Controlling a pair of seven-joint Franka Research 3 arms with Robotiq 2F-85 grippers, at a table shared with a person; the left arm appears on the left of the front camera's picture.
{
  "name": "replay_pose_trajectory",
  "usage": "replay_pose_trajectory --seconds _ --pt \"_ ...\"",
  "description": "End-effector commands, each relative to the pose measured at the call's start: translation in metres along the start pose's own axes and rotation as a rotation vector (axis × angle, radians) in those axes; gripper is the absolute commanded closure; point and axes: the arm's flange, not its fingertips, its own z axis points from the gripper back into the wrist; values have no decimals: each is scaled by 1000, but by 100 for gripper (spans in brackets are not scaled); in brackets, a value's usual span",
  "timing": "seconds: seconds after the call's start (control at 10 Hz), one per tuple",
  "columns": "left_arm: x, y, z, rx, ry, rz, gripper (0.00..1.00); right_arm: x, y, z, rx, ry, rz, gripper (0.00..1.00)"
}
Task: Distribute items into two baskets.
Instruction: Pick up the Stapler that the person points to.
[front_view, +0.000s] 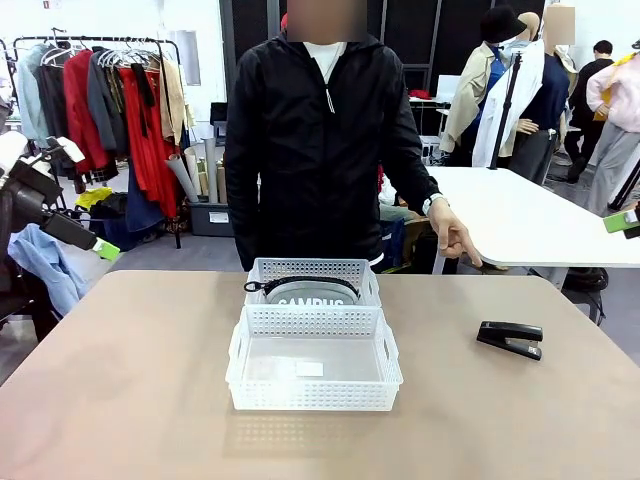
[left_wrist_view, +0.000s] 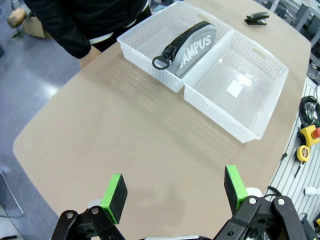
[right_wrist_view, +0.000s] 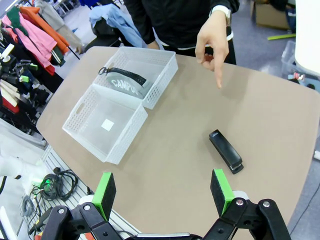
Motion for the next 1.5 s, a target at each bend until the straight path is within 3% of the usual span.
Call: replay_pose_trajectory --seconds 0.0,0.4,0.8,1.4 --pt "3 1 0 2 5 14 0 14 -9 -6 9 26 6 0" --pt "3 1 0 2 5 14 0 54 -27 -31 -25 131 52 0" --pt "3 1 0 2 5 14 0 88 -44 -79 -110 312 172 0" --pt "3 1 0 2 5 14 0 84 -69 -159 -182 637 318 0"
